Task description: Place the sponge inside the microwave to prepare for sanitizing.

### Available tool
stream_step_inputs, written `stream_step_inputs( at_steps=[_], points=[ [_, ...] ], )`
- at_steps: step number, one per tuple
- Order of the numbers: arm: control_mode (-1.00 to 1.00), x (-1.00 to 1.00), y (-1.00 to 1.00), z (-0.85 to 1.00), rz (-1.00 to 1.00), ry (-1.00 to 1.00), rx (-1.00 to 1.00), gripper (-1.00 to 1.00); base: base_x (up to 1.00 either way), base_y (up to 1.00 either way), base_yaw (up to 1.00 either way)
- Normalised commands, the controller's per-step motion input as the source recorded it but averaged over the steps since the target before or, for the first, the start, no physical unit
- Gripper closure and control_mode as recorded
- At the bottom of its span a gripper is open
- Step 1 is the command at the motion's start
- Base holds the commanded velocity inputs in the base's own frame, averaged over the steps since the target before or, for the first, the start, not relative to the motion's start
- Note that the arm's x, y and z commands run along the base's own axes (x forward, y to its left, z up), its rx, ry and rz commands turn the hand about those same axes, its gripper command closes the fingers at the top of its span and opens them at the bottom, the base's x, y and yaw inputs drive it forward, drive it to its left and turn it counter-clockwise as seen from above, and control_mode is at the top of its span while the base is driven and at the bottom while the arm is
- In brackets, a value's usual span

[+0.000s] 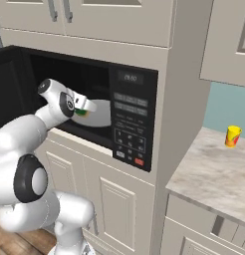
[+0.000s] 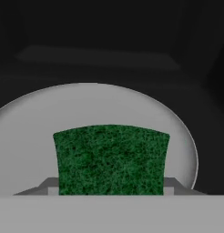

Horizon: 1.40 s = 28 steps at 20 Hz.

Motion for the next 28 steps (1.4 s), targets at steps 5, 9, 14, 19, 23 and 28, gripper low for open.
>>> stream_step_inputs(
  at_steps=[5, 9, 14, 19, 23, 28],
  points=[
    [-1.0, 0.28, -0.01, -0.19, 0.0, 0.0, 0.0, 1.0, 0.0, 0.0, 0.0],
    [-1.0, 0.16, 0.0, -0.03, 0.0, 0.0, 0.0, 1.0, 0.0, 0.0, 0.0],
    [-1.0, 0.14, -0.01, -0.13, 0.0, 0.01, 0.0, 1.0, 0.0, 0.0, 0.0],
    [-1.0, 0.05, -0.08, -0.17, 0.0, 0.04, 0.03, 1.0, 0.0, 0.0, 0.0],
    [-1.0, 0.02, -0.08, -0.14, 0.0, 0.02, 0.02, 1.0, 0.0, 0.0, 0.0],
    [-1.0, 0.12, -0.03, -0.05, 0.0, 0.0, 0.0, 1.0, 0.0, 0.0, 0.0]
  ],
)
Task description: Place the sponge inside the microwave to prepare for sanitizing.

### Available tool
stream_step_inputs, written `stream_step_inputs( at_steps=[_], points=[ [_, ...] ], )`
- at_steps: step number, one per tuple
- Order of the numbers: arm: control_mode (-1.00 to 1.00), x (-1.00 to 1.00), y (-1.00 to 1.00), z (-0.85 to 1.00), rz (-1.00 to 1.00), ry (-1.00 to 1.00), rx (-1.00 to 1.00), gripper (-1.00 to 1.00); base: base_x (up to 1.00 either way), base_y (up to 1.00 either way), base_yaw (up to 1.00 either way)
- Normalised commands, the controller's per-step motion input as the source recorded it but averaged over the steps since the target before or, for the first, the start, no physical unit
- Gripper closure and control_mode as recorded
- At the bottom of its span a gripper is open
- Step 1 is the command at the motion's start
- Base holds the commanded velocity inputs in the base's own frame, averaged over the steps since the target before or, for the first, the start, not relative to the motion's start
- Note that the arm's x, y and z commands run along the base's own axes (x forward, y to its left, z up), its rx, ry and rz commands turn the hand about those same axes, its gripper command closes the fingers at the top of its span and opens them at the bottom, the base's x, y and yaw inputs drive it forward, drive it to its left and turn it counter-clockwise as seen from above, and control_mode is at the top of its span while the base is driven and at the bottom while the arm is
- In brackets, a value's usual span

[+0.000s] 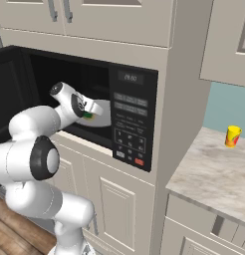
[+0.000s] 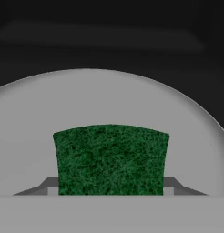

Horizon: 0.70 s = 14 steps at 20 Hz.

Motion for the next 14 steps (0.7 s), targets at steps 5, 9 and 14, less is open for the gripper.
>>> stream_step_inputs(
  at_steps=[5, 9, 14],
  points=[
    [-1.0, 0.16, 0.0, -0.03, 0.0, 0.0, 0.0, -1.0, 0.0, 0.0, 0.0],
    [-1.0, 0.19, 0.0, 0.0, 0.0, 0.0, 0.0, -1.0, 0.0, 0.0, 0.0],
    [-1.0, 0.13, 0.0, 0.0, 0.0, 0.0, 0.0, -1.0, 0.0, 0.0, 0.0]
  ],
)
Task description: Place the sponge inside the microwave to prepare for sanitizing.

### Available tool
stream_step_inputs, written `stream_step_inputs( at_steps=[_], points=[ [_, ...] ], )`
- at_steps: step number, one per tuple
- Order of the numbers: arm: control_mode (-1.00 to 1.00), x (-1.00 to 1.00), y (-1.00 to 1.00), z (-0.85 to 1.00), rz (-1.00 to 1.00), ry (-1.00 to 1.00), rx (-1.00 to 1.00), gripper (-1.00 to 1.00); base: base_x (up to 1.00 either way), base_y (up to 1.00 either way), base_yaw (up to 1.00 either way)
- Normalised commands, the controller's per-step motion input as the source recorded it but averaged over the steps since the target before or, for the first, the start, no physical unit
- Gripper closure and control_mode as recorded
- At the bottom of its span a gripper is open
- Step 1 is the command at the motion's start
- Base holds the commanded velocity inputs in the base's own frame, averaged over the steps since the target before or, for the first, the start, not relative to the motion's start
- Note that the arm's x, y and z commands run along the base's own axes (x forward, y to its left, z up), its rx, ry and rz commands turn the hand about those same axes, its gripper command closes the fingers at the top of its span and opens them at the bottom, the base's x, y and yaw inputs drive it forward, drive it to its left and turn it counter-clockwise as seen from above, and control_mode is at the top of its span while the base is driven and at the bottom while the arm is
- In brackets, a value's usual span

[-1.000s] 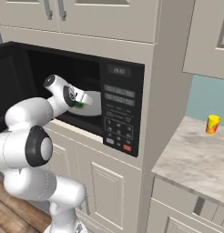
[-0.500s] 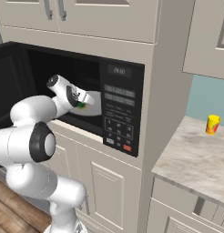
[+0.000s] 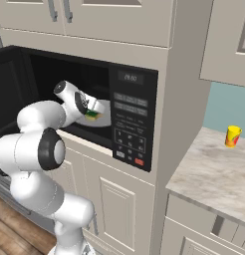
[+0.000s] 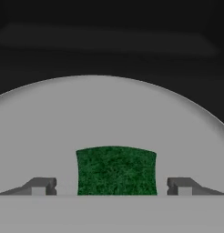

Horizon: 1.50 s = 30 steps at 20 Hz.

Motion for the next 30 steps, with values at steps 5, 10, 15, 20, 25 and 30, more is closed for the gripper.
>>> stream_step_inputs(
  at_steps=[5, 10, 15, 20, 25, 30],
  points=[
    [-1.0, -0.05, -0.07, 0.13, 0.0, 0.0, 0.06, -1.0, 0.0, 0.0, 0.0],
    [-1.0, -0.45, 0.0, 0.24, 0.0, -0.01, 0.13, -1.0, 0.0, 0.0, 0.0],
    [-1.0, -0.64, -0.02, 0.07, 0.0, -0.05, 0.03, -1.0, 0.0, 0.0, 0.0],
    [-1.0, -0.54, 0.0, 0.22, 0.01, -0.11, -0.05, -1.0, 0.0, 0.0, 0.0],
    [-1.0, -0.51, 0.0, 0.58, 0.06, -0.15, -0.04, -1.0, 0.0, 0.0, 0.0],
    [-1.0, -0.62, 0.0, 0.33, 0.02, -0.02, 0.0, -1.0, 0.0, 0.0, 0.0]
  ],
)
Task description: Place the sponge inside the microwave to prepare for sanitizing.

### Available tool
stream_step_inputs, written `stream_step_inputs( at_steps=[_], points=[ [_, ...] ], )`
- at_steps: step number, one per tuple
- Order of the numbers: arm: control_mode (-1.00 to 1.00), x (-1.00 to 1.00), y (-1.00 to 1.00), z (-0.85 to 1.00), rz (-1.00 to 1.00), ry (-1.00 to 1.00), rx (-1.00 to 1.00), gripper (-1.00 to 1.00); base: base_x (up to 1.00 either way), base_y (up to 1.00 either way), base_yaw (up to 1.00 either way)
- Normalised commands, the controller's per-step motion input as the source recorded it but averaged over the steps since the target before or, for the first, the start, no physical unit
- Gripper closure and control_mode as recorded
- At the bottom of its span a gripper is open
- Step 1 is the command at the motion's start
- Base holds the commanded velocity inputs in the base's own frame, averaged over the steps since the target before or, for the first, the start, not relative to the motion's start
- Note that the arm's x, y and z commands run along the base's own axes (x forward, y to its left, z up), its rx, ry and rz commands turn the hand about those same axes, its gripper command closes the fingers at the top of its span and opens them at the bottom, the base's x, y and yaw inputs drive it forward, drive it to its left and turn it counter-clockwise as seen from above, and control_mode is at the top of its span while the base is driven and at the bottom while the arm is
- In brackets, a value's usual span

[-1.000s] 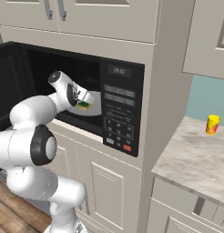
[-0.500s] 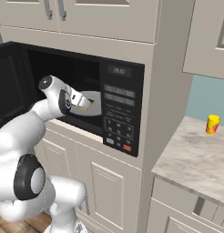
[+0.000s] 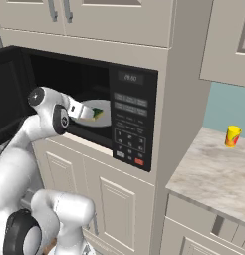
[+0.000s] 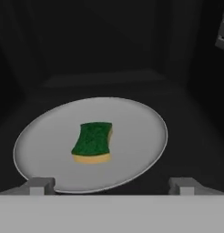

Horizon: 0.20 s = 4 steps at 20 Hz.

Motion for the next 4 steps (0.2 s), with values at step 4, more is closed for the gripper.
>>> stream_step_inputs(
  at_steps=[4],
  points=[
    [-1.0, -0.65, 0.0, 0.42, 0.0, 0.1, -0.01, -1.0, 0.0, 0.0, 0.0]
  ],
)
